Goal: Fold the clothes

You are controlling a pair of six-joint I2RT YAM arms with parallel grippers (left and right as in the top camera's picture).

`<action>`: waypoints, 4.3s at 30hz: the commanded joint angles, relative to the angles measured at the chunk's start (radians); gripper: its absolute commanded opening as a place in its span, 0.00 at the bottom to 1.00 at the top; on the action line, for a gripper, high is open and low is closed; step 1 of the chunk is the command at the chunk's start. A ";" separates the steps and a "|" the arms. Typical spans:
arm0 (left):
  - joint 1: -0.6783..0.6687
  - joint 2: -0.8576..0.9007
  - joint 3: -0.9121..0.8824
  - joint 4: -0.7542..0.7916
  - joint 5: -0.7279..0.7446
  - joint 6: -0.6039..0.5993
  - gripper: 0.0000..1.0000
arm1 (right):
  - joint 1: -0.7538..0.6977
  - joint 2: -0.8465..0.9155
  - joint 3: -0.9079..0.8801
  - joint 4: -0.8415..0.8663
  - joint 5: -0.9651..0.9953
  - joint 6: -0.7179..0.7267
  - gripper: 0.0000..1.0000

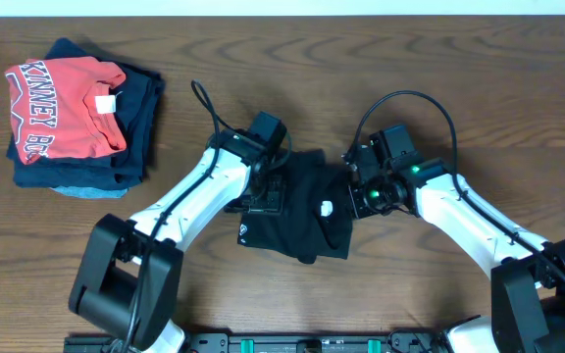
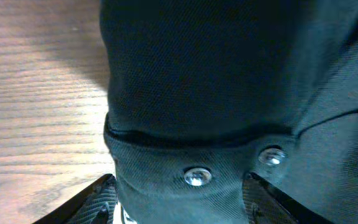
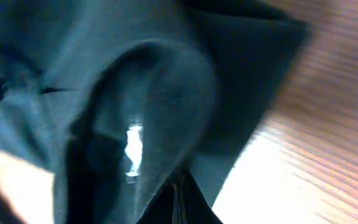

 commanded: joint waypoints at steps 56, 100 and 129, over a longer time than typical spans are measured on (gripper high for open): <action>0.002 0.006 -0.006 0.002 -0.008 0.029 0.81 | 0.110 -0.068 -0.011 -0.032 0.116 0.102 0.61; 0.050 -0.027 0.049 -0.174 -0.008 0.070 0.72 | 0.106 -0.041 0.003 -0.049 0.188 0.169 0.31; 0.051 -0.026 -0.014 -0.174 -0.008 0.106 0.59 | 0.191 0.187 0.002 0.011 0.056 0.090 0.02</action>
